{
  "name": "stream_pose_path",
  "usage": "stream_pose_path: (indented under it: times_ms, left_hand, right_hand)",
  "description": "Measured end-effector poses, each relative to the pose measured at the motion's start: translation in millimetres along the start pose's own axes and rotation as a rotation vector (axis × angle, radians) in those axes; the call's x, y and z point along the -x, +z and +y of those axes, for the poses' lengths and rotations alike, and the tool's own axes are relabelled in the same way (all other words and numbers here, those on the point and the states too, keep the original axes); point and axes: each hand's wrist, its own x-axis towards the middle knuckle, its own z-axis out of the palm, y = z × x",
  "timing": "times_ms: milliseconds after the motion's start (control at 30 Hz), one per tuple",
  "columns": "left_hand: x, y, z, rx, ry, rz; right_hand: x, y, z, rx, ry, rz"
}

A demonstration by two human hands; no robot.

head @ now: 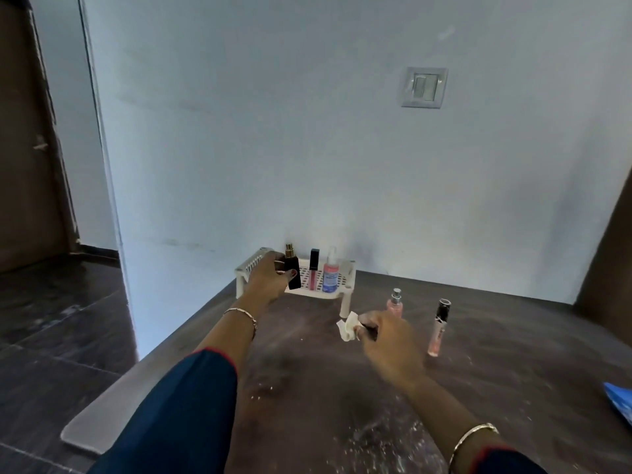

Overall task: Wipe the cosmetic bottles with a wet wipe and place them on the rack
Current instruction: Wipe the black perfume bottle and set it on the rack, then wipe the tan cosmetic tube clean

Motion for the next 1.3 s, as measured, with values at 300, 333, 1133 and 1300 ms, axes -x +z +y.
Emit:
stream_pose_path:
  times_ms: [300,333,1133,1300]
  left_hand:
    - [-68,18,-35,-0.163,0.014,-0.099]
    - [-72,19,-39,-0.173,0.02,-0.125]
    - [-10,30,29,-0.455,0.088,0.169]
    - [43,69,92,-0.427,0.36,0.156]
  right_hand:
    - [-43,31,25,0.054,0.002,-0.064]
    - [-46,34,26,0.061,0.001,-0.066]
    - [-9,-5,15,-0.025,0.008,-0.086]
    - [23,-53,29,0.039,0.069,-0.03]
